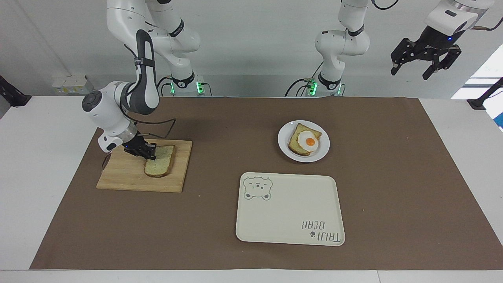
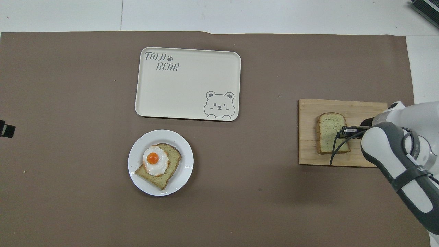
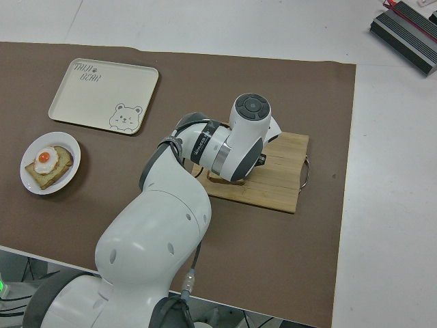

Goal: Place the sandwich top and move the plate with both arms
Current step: 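Lower the right gripper and grasp the bread slice edge, then carry the bread slice with the right gripper onto the egg toast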

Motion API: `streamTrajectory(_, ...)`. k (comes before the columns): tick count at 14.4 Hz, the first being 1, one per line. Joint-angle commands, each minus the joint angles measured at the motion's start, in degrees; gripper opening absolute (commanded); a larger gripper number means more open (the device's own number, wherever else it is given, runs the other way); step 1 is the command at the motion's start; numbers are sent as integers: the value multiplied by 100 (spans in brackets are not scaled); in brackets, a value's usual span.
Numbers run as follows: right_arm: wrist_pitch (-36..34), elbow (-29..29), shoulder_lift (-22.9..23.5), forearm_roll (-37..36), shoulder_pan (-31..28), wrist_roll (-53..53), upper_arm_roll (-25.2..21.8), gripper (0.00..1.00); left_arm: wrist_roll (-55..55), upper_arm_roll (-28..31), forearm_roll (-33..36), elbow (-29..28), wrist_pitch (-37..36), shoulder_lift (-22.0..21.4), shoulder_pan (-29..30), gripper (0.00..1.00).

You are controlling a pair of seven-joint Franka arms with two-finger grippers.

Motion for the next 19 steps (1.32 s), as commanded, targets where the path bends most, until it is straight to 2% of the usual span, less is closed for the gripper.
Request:
streamTrajectory(1,-389,338,152,18,-51,-166,31,0,-24,19,10,-207,5,-178,-59,100)
streamTrajectory(9,-2279,1789,20,35,55,-96,118,0,-24,-7,10,-207,5,-178,-59,100)
streamTrajectory(11,-2430,1904,-67,79,230,253,189,0,-24,-7,10,-207,5,-178,-59,100)
streamTrajectory(19,-2343,1817,-296,105,2057,2828,259,0,-42,-7,1,-251,-4,-222,-51,100)
